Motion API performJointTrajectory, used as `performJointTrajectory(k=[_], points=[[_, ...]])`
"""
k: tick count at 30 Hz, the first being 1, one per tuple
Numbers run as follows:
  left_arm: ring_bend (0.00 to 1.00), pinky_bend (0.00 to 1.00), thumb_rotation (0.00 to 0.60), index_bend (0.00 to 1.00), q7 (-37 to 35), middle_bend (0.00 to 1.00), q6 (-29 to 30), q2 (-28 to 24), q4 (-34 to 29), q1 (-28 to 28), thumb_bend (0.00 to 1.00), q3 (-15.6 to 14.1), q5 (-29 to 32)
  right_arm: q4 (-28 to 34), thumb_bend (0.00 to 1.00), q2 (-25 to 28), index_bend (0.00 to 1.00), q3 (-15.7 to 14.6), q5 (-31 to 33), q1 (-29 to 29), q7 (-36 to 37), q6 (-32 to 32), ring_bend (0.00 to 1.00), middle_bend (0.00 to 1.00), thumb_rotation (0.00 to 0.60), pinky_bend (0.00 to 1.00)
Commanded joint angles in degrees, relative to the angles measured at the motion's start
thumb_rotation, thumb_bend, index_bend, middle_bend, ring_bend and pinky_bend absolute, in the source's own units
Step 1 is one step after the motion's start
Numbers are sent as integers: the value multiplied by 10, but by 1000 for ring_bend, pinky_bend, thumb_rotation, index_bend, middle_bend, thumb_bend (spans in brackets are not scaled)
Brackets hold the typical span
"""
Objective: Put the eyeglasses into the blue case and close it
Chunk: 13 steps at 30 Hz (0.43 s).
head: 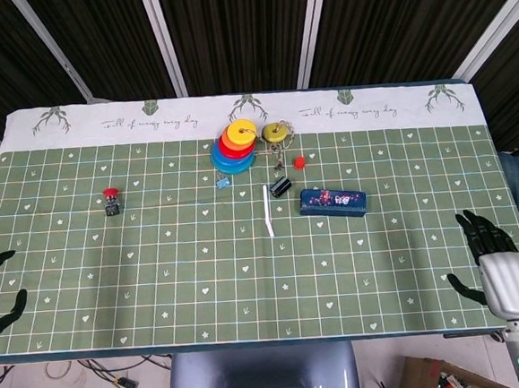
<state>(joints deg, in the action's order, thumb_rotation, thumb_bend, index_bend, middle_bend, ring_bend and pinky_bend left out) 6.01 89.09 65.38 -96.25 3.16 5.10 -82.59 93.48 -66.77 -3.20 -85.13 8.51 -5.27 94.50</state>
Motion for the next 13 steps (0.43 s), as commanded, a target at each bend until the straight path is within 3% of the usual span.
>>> performJointTrajectory(k=[1,13], points=[[0,0,600,202,0,0,1,0,2,1,345,-1,-4,7,261,7,1,-12,-5,-11,-27,-2,104,38,600,198],[0,0,600,202,3,0,2,3,5,3,345,-6,-22,-8,261,-4,0,18,-4,-25,-79,11,89,34,600,198]])
